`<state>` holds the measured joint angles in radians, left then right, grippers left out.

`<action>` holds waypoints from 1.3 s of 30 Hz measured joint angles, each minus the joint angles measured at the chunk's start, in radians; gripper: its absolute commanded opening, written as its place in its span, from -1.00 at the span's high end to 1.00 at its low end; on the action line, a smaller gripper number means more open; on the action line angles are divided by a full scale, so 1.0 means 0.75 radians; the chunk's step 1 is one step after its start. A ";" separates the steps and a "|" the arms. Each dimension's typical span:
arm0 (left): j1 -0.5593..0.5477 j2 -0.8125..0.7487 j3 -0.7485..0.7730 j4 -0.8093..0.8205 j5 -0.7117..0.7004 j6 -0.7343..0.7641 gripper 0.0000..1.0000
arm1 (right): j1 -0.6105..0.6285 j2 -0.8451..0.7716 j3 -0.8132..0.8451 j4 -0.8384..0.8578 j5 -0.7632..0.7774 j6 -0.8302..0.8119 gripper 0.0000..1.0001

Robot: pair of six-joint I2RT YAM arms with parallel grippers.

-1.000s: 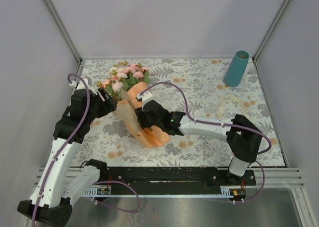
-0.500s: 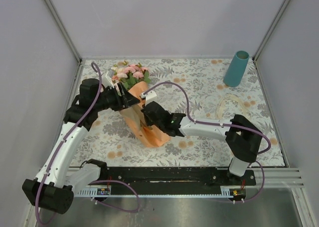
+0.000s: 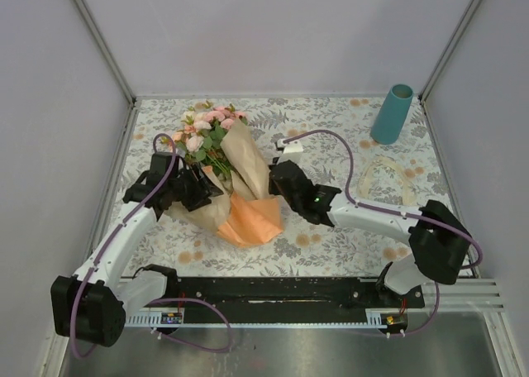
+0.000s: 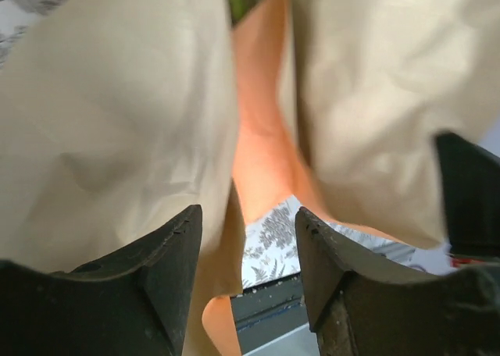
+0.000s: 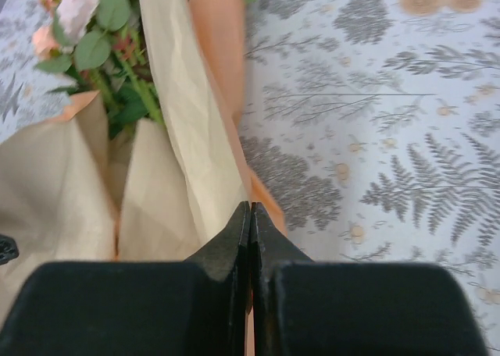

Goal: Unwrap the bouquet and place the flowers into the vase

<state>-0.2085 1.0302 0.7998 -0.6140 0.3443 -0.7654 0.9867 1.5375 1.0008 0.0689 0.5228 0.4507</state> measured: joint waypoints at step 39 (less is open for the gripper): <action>0.243 0.152 0.219 0.071 -0.478 -0.027 -0.46 | -0.584 -0.006 -0.202 -0.126 -0.039 0.291 0.20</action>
<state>-0.0265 1.1442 0.9638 -0.5606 -0.0139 -0.7860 0.5484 1.5330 0.8490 -0.0257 0.4934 0.6693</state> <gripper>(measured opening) 0.729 0.320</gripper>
